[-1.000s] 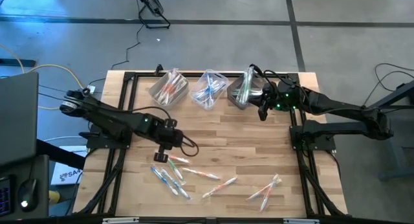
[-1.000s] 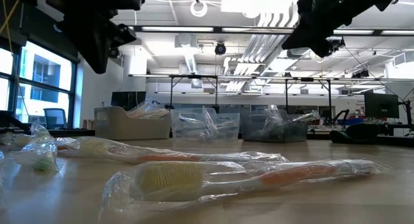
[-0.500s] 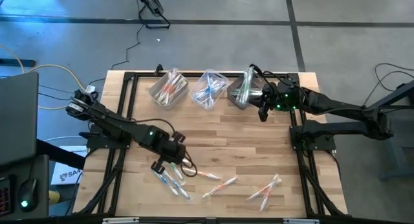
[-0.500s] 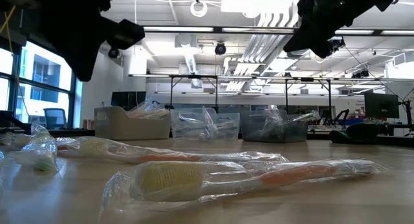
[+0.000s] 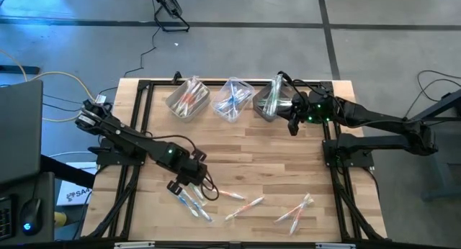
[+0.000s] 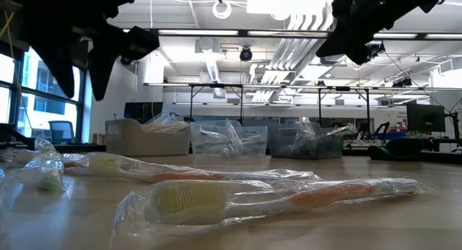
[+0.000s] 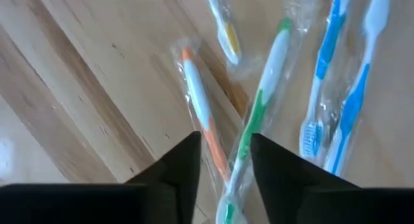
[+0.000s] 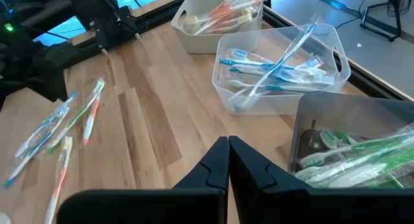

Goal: Pick & Place Toothbrushes
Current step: Put the green toothbrush into the black bin

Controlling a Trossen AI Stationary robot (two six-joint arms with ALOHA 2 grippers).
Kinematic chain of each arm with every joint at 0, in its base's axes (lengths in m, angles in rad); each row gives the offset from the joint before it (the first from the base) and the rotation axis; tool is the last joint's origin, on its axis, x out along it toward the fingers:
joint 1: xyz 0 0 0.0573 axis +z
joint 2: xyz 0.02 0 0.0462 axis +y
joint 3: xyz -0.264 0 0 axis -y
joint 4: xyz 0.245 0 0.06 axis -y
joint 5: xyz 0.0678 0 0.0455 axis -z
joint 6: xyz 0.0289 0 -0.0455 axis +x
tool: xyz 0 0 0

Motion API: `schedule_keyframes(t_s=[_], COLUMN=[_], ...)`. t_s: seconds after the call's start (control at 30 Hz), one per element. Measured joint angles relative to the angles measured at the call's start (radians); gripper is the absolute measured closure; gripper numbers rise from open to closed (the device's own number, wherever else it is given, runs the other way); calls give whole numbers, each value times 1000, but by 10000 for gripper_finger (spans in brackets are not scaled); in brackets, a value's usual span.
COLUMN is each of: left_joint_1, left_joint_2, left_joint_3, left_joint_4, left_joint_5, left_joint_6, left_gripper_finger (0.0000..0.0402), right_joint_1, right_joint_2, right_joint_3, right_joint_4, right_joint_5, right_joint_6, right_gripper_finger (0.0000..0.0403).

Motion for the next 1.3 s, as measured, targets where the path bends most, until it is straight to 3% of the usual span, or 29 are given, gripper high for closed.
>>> schedule_keyframes(t_s=[0.17,0.5,1.3], left_joint_1=[-1,-1,-1], left_joint_2=[28,109,241], left_joint_3=[-1,0,0], left_joint_4=[4,24,71], left_joint_5=[21,90,132], left_joint_6=[22,18,15], left_gripper_finger=[251,276,277], right_joint_1=[0,0,0], right_joint_2=[0,0,0], right_joint_3=[0,1,0], right_joint_4=[-1,-28,-59], right_joint_5=[1,4,38], right_joint_6=[-10,-10,-17], right_gripper_finger=[401,401,401])
